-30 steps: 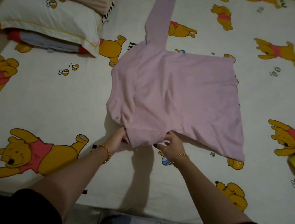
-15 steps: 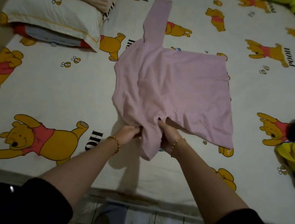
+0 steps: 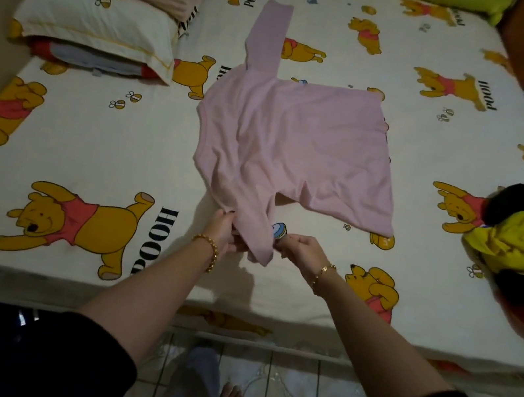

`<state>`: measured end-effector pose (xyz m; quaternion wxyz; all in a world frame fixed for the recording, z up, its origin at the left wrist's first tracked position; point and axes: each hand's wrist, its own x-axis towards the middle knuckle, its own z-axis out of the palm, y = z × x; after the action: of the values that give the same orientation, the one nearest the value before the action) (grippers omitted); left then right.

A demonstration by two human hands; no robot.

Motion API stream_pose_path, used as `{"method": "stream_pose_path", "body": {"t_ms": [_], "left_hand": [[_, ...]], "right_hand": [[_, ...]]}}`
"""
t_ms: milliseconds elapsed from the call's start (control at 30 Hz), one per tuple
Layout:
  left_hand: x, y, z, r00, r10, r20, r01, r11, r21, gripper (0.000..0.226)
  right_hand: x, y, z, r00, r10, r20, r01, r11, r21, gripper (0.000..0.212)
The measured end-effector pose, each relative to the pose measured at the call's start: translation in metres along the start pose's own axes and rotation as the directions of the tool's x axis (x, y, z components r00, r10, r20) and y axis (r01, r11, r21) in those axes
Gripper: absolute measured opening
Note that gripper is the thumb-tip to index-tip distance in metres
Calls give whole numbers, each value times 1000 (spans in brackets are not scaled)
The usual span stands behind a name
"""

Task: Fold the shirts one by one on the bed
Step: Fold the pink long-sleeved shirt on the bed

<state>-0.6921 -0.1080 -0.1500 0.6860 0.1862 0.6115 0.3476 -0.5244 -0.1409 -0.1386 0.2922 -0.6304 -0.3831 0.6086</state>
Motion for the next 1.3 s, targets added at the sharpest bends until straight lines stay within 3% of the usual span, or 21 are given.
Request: {"method": "stream_pose_path", "body": {"t_ms": [67,133,233,333,433,567,700,767,833,933,1033,1133,1233,1300], "left_hand": [[-7,-3,3,999,-33,-14,33,999,-5,22],[-15,-9,5,997,-79,15,80,997,-24,30],[-23,-24,5,987,-157,47,155,987,44,49],[-31,-34,8,979,-189,76,187,982,32,38],[-36,-38,8,974,-201,101,201,980,13,25],[-40,-34,6,978,-185,93,171,976,135,9],[-34,-26,-1,996,-7,-88,27,974,223,7],[-31,-20,-4,985,90,-147,-58,976,209,10],[-33,-17,2,983,129,-134,-119,990,80,14],[-36,-17,14,989,123,-88,-129,989,-69,12],[-33,-18,18,994,89,-61,-96,987,-126,24],[-32,-19,16,997,64,-48,-68,993,-95,29],[-33,-18,16,997,54,-50,-59,994,-91,35],[-34,-17,14,997,24,-78,-36,986,-161,35]], "right_hand": [[-9,2,1,999,44,9,-44,970,238,40],[-16,7,3,993,104,51,-115,934,337,27],[-25,19,5,960,253,120,-276,928,250,13],[-24,31,6,950,308,46,-309,951,21,37],[-21,29,8,963,270,-2,-269,962,-47,54],[-13,11,14,979,198,-45,-199,980,-22,52],[-5,-2,10,963,56,-262,-98,984,-150,21],[-1,-4,4,945,-20,-325,-45,981,-189,31],[1,-3,0,939,-61,-338,-1,983,-182,35],[2,-2,-5,972,-37,-234,25,998,-53,27],[-3,-2,-17,987,160,-6,-160,986,-42,30],[-12,1,-35,915,379,140,-339,908,-244,38],[-24,6,-51,844,505,180,-340,764,-549,27],[-35,11,-56,855,494,155,-328,748,-577,19]]}}
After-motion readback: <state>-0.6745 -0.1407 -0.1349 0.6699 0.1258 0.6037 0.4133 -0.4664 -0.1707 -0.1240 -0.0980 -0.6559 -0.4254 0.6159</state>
